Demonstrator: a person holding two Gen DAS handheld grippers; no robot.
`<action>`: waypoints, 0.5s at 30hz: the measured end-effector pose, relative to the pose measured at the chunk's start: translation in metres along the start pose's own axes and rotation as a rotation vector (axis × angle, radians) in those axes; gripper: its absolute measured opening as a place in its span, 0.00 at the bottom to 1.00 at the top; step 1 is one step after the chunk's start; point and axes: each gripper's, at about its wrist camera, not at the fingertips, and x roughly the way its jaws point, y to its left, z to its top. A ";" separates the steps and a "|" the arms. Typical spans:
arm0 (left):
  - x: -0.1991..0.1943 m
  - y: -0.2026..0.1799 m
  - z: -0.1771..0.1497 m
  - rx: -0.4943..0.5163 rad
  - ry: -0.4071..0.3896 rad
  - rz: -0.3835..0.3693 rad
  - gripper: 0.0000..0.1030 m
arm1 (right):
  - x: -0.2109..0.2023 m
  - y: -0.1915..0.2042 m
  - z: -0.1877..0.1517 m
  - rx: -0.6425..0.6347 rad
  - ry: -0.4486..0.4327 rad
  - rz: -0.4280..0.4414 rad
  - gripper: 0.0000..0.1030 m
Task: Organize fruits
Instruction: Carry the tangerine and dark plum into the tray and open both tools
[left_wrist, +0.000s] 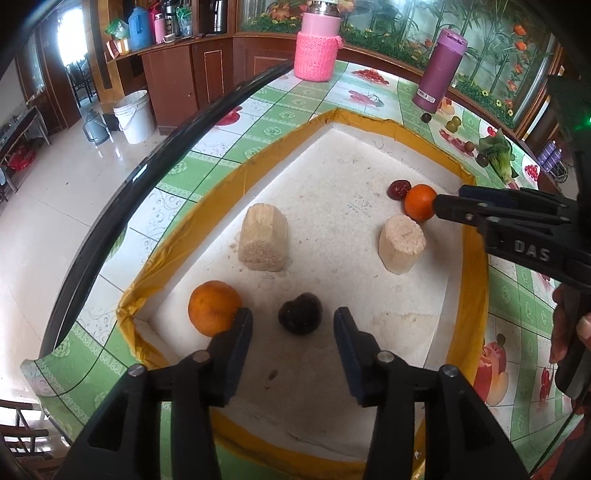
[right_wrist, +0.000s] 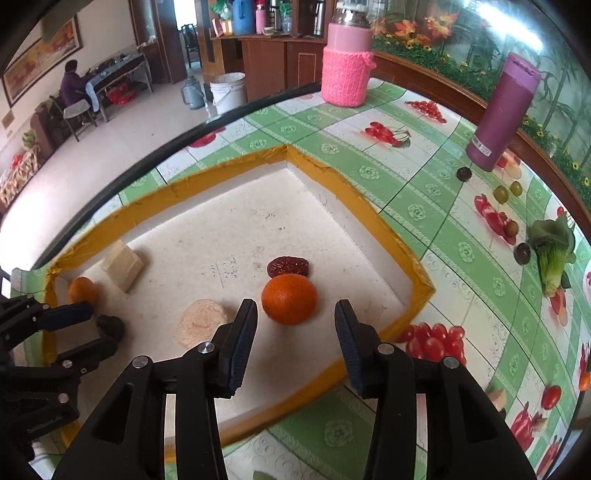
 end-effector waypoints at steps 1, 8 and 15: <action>-0.003 0.000 0.000 -0.001 -0.005 0.004 0.53 | -0.007 0.000 -0.003 0.004 -0.011 0.001 0.42; -0.022 -0.008 0.001 0.021 -0.058 0.047 0.66 | -0.046 -0.007 -0.031 0.035 -0.052 -0.001 0.49; -0.033 -0.046 0.005 0.079 -0.096 0.046 0.77 | -0.075 -0.039 -0.083 0.131 -0.045 -0.027 0.49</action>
